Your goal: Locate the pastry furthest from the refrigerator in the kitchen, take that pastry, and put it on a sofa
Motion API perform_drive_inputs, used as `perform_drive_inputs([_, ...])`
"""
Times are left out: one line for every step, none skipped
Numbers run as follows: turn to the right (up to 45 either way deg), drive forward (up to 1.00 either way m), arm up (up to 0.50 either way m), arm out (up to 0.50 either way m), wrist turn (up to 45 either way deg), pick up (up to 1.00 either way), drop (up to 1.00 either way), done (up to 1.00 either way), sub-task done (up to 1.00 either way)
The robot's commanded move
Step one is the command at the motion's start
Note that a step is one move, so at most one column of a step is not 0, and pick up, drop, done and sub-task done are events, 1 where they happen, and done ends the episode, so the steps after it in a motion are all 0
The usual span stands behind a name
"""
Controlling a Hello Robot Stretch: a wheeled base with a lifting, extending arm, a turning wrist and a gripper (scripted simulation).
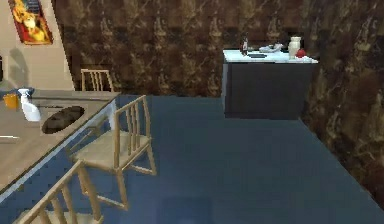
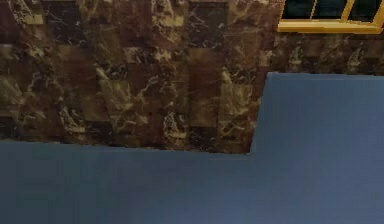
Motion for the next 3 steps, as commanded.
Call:
perform_drive_inputs([12.0,0.00,0.00,0.00,0.0,0.00,0.00,0.00,0.00])
perform_drive_inputs([0.0,1.00,0.00,0.00,0.0,0.00,0.00,0.00,0.00])
perform_drive_inputs([3.0,0.00,0.00,0.00,0.0,0.00,0.00,0.00,0.00])
